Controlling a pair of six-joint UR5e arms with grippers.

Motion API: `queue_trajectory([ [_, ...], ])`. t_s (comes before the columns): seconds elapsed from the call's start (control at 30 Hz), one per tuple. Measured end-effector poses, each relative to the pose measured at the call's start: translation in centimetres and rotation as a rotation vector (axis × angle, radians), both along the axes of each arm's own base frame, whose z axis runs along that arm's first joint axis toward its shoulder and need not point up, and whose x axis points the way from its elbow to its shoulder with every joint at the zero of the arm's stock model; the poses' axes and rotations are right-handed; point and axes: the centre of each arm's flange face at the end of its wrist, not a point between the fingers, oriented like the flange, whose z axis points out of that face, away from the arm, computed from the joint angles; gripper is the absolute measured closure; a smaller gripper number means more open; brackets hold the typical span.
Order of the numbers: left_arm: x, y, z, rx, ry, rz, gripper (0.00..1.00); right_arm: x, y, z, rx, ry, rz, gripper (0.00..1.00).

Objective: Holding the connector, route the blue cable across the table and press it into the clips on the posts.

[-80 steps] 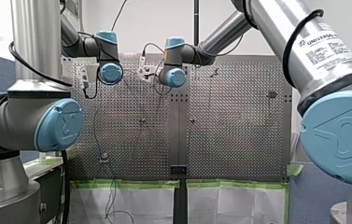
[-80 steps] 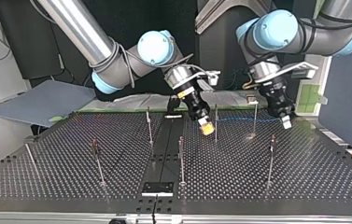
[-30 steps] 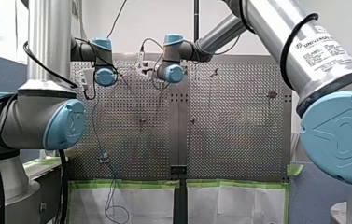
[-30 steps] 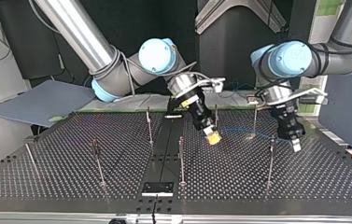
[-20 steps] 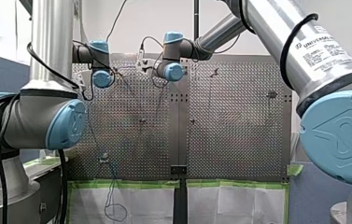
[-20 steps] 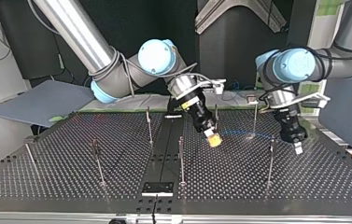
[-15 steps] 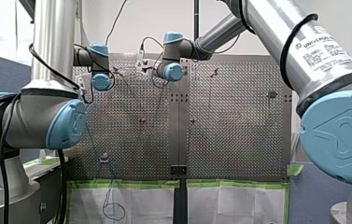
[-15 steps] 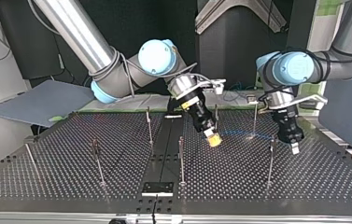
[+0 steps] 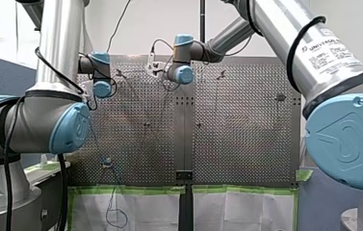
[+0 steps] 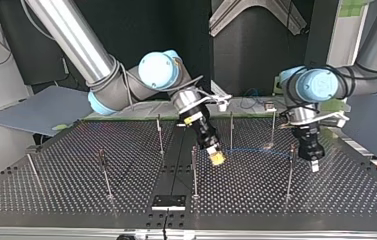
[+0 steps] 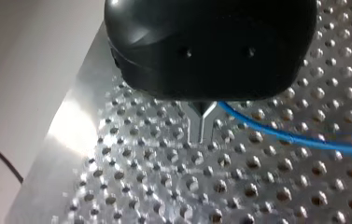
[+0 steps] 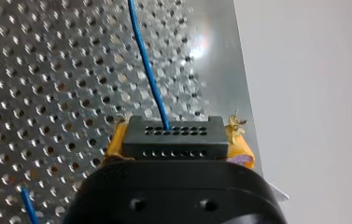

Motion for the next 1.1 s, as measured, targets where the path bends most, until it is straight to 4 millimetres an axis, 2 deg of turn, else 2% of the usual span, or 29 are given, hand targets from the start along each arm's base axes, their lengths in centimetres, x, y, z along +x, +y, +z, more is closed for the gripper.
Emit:
queue_trajectory([
  [0.33,0.0,0.6,-0.3,-0.032,0.006,-0.008,1.00,-0.4,-0.6,0.0,0.004,0.004,-0.007,1.00],
  [0.37,0.0,0.5,-0.3,-0.043,0.012,-0.012,0.75,-0.4,-0.6,0.0,0.005,0.004,-0.007,1.00],
  [0.4,-0.1,0.5,-0.4,-0.051,0.017,-0.015,0.75,-0.4,-0.5,0.0,0.005,0.005,-0.006,1.00],
  [0.43,-0.2,0.4,-0.5,-0.059,0.022,-0.017,0.44,-0.3,-0.4,0.0,0.006,0.006,-0.005,1.00],
  [0.47,-0.2,0.3,-0.6,-0.069,0.028,-0.019,0.26,-0.3,-0.4,0.0,0.006,0.006,-0.004,1.00],
  [0.5,-0.3,0.3,-0.6,-0.075,0.034,-0.018,0.26,-0.3,-0.3,0.0,0.006,0.007,-0.004,1.00],
  [0.53,-0.4,0.2,-0.7,-0.079,0.041,-0.016,0.07,-0.2,-0.3,0.0,0.007,0.009,-0.003,1.00],
  [0.57,-0.6,0.2,-0.8,-0.084,0.051,-0.010,0.00,-0.2,-0.2,0.0,0.007,0.010,-0.003,1.00],
  [0.83,-2.5,0.0,-0.2,-0.121,0.082,0.032,0.00,-0.1,0.0,-0.2,0.014,0.014,-0.003,1.00],
  [1.1,-5.5,-1.2,-0.2,-0.140,0.138,-0.017,0.00,-0.3,0.0,-0.5,0.035,0.021,-0.026,1.00],
])
